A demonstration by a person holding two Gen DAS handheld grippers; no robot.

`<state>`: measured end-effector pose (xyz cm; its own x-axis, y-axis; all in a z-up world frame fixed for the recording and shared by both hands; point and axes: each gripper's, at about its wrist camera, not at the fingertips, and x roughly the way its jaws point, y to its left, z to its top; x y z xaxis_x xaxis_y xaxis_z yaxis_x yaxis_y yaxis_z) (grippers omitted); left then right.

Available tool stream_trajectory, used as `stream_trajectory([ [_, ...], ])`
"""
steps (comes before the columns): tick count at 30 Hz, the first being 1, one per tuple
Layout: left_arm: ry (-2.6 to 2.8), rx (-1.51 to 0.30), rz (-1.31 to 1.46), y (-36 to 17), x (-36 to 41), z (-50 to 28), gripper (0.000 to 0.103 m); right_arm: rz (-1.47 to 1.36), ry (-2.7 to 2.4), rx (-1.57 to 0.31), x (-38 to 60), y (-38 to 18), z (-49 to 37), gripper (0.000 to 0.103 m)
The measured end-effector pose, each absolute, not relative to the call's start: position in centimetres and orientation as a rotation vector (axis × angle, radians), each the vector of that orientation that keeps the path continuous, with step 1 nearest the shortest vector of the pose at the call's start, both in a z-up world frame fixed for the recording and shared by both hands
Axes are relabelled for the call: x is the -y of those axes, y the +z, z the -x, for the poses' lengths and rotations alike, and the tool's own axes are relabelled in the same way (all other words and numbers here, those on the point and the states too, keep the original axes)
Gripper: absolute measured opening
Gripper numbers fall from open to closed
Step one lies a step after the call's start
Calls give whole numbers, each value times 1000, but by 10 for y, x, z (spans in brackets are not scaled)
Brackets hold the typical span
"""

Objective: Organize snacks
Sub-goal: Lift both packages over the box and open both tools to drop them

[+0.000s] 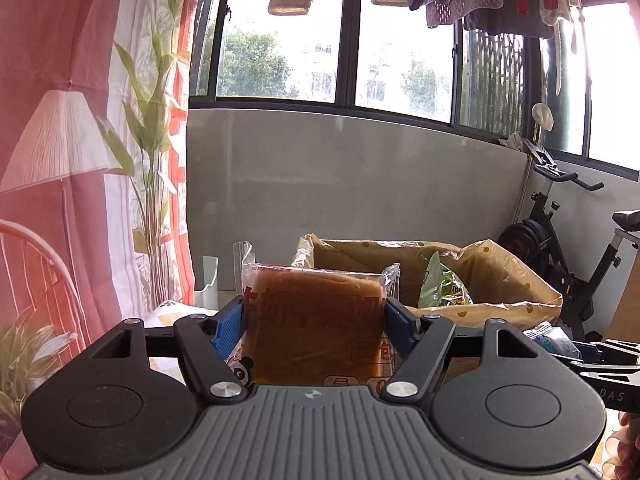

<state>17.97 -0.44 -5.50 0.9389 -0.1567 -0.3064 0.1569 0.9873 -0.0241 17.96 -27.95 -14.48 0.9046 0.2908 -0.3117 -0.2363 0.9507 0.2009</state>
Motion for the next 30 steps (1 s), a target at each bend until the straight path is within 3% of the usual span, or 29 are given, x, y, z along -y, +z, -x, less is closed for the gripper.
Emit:
stream_trajectory([
  [16,-274,-272,-46,-27,55,-244,75,-124,300,-228,300,-87,-241,51],
  [30,-235,-406,-158,-54,98,-346,75,-147,250,-284,312,-107,-327,54],
])
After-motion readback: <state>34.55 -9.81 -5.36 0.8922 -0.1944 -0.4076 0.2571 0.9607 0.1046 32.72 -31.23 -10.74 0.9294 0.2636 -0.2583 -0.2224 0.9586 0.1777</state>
